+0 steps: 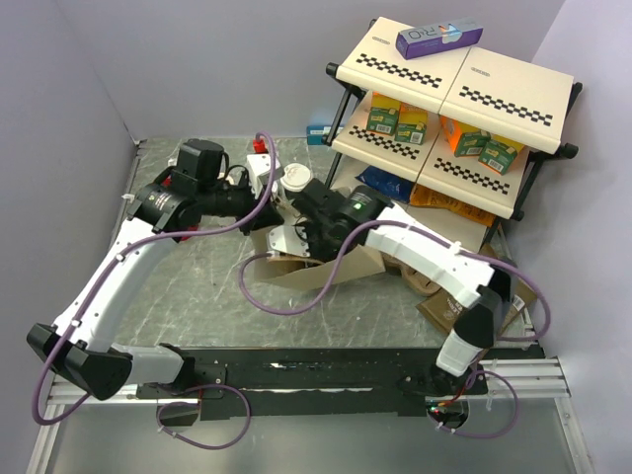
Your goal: Pack the takeout coffee
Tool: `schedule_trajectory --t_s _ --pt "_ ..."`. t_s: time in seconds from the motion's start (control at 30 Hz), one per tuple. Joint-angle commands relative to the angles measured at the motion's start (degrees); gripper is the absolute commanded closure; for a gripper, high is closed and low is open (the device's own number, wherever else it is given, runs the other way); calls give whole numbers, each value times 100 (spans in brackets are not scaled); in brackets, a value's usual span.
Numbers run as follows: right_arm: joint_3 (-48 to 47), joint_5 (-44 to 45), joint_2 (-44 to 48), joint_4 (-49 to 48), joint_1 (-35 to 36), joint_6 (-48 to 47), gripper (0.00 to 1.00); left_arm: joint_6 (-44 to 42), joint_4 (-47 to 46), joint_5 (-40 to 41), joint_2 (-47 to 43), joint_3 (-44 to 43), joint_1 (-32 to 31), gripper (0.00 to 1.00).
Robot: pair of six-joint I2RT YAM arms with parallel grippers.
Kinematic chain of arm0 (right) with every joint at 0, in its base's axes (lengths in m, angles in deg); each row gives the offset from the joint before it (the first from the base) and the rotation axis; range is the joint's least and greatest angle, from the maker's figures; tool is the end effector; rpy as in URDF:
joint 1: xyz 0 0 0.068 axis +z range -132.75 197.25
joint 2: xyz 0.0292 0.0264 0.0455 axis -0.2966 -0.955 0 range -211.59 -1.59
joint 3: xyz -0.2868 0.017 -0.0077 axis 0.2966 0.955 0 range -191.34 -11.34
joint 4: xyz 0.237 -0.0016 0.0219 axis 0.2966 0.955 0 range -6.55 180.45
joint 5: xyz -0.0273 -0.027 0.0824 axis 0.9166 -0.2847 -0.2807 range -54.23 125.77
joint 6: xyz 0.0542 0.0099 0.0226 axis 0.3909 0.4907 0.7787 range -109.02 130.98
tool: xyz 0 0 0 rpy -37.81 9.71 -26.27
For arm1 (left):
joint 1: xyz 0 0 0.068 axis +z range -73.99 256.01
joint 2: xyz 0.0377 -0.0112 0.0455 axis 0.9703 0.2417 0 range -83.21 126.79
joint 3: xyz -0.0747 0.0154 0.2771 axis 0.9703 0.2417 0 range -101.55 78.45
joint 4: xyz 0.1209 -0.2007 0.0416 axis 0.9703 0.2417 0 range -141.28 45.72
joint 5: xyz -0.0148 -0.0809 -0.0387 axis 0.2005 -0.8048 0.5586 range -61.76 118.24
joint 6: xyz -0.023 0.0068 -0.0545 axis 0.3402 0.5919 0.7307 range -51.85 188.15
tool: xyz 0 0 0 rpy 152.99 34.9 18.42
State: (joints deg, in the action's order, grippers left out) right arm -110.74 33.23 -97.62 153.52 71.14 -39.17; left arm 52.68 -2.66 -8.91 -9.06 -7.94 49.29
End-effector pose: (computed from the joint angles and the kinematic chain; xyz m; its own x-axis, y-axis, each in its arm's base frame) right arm 0.1822 0.2530 0.3558 0.2807 -0.9166 -0.2848 -0.9394 -0.2014 -0.2775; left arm 0.1965 -0.1285 0.4227 -0.2992 0.3887 -0.8715 0.9053 0.4043 -0.1304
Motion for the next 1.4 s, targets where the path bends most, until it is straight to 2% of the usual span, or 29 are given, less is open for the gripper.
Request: schedule_trajectory --t_s 0.0,0.1,0.23,0.4,0.43,0.5,0.53,0.63,0.7,0.73,0.77,0.83,0.93,1.03,1.1,1.37 --pt "59 -677 1234 -721 -36 225 32 8 288 225 144 61 18 99" --pt "288 -713 1376 -950 -36 357 30 43 297 173 179 61 18 99" --pt "325 -229 1113 -916 95 471 29 17 358 32 214 -106 9 99" --pt "157 -246 1095 -1028 87 419 41 -9 394 76 179 -10 18 99" --pt "192 -325 1156 -1091 87 384 59 -9 368 76 161 17 18 99" --pt "341 -361 1411 -1423 87 383 82 -27 367 137 126 78 18 99" --pt "394 -404 1516 -1608 78 418 100 -53 359 164 100 96 18 99" --pt "552 -571 1955 -2134 69 541 100 -106 385 286 82 166 18 99" --pt "553 -659 2237 -2373 52 672 85 -141 394 322 73 210 18 99" --pt "518 -659 2299 -2461 52 699 65 -150 385 348 82 219 18 99" --pt "378 -677 2369 -2454 34 743 53 -150 394 357 82 219 18 99" --pt "185 -721 2396 -2218 -71 823 38 -185 429 392 100 193 18 99" --pt "-237 -1097 2326 -1761 -421 1015 32 -264 464 445 144 149 18 99" --pt "-642 -2160 2212 -1084 -922 1262 23 -273 412 463 126 105 18 99" --pt "-757 -2608 2115 -644 -959 1053 19 -255 394 454 135 61 18 99" --pt "183 -2988 2308 -915 -836 445 15 -326 534 427 302 -176 18 99"
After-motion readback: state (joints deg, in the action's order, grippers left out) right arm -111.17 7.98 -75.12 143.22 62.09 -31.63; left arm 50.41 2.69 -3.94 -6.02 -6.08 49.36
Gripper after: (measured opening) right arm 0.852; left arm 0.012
